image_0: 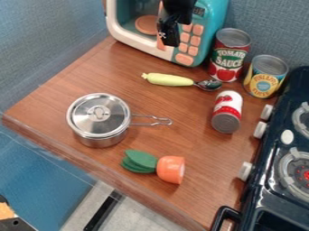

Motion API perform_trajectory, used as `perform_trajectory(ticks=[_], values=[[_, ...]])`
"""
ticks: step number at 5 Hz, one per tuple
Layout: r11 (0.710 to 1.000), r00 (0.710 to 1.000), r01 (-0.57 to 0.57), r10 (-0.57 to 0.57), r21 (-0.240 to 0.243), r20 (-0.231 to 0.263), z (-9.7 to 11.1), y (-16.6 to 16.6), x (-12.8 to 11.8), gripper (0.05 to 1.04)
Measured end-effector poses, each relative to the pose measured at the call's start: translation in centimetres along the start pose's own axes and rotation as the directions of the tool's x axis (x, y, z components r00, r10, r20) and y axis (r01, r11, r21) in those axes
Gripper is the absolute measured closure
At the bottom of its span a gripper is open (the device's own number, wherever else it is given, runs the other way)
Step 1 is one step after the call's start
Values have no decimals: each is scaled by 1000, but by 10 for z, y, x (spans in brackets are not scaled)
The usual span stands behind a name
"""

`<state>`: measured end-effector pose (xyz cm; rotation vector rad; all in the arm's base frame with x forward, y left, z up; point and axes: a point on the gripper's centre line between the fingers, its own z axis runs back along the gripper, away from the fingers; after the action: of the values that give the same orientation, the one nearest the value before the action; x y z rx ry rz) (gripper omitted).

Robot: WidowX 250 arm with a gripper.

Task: Put the white and red can in front of the microwave

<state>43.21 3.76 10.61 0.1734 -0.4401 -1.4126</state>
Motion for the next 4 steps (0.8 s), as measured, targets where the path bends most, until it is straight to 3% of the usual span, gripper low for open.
perform_trajectory(ticks=[1, 2, 3, 4], values=[[999, 1000, -2, 2, -50, 0, -16, -11, -3, 83], [987, 994, 112, -110, -114, 20, -21, -25, -3, 83], [934, 947, 312, -291, -174, 135, -17, -39, 8, 83], [851, 871, 489, -461, -192, 172, -12, -41, 14, 83]])
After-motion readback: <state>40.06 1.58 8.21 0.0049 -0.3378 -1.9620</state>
